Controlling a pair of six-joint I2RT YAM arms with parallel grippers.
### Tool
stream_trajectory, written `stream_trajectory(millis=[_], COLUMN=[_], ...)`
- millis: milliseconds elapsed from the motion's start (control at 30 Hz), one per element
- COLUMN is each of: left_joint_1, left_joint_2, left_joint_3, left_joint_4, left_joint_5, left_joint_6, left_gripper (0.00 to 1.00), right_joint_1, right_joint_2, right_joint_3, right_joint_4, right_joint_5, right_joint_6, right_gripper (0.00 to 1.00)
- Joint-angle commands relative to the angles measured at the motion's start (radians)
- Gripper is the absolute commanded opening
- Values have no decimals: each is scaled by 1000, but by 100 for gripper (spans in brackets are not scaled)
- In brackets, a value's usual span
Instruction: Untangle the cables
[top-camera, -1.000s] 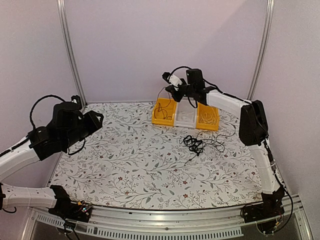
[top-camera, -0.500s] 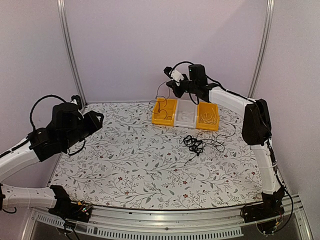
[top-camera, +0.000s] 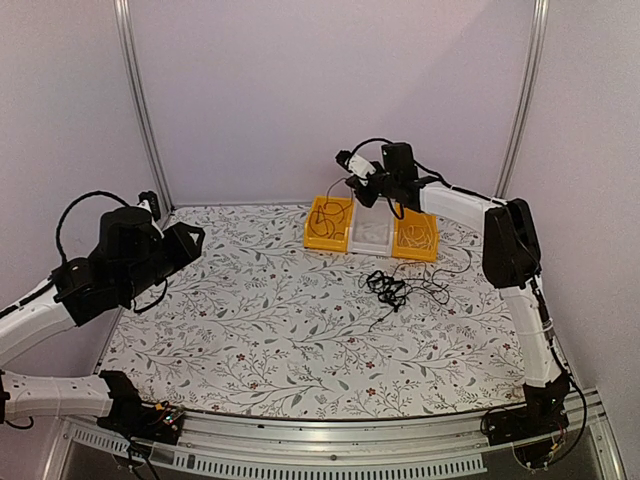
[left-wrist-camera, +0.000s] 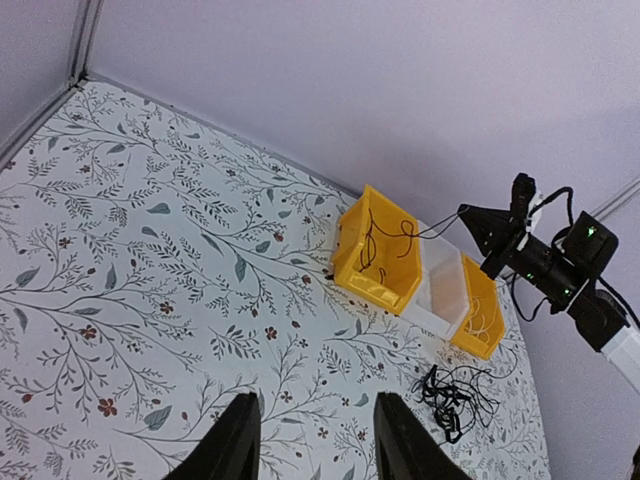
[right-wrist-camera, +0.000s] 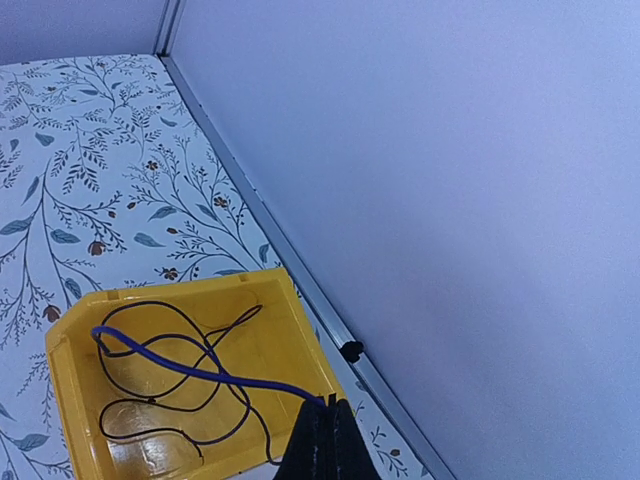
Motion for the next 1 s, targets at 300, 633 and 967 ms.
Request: stream_trajectory(millis=[300,633,967], left_joint_1=[-13,-14,-13], left_joint_2=[-17,-49,-38], left_joint_3=[0,0,-38], left_joint_4=[-53,-87,11], left_joint_5=[1,-18,-20], left_joint_6=[-29,-38,-8], left_gripper=[42,42,42], right_joint_1=[56,82,83], right_joint_2=[163,228,115], right_joint_3=[69,94,5], right_joint_4=[23,30,-61], right_joint_5=[78,99,126], right_joint_6=[-171,-216,-249], right_gripper=[0,0,23])
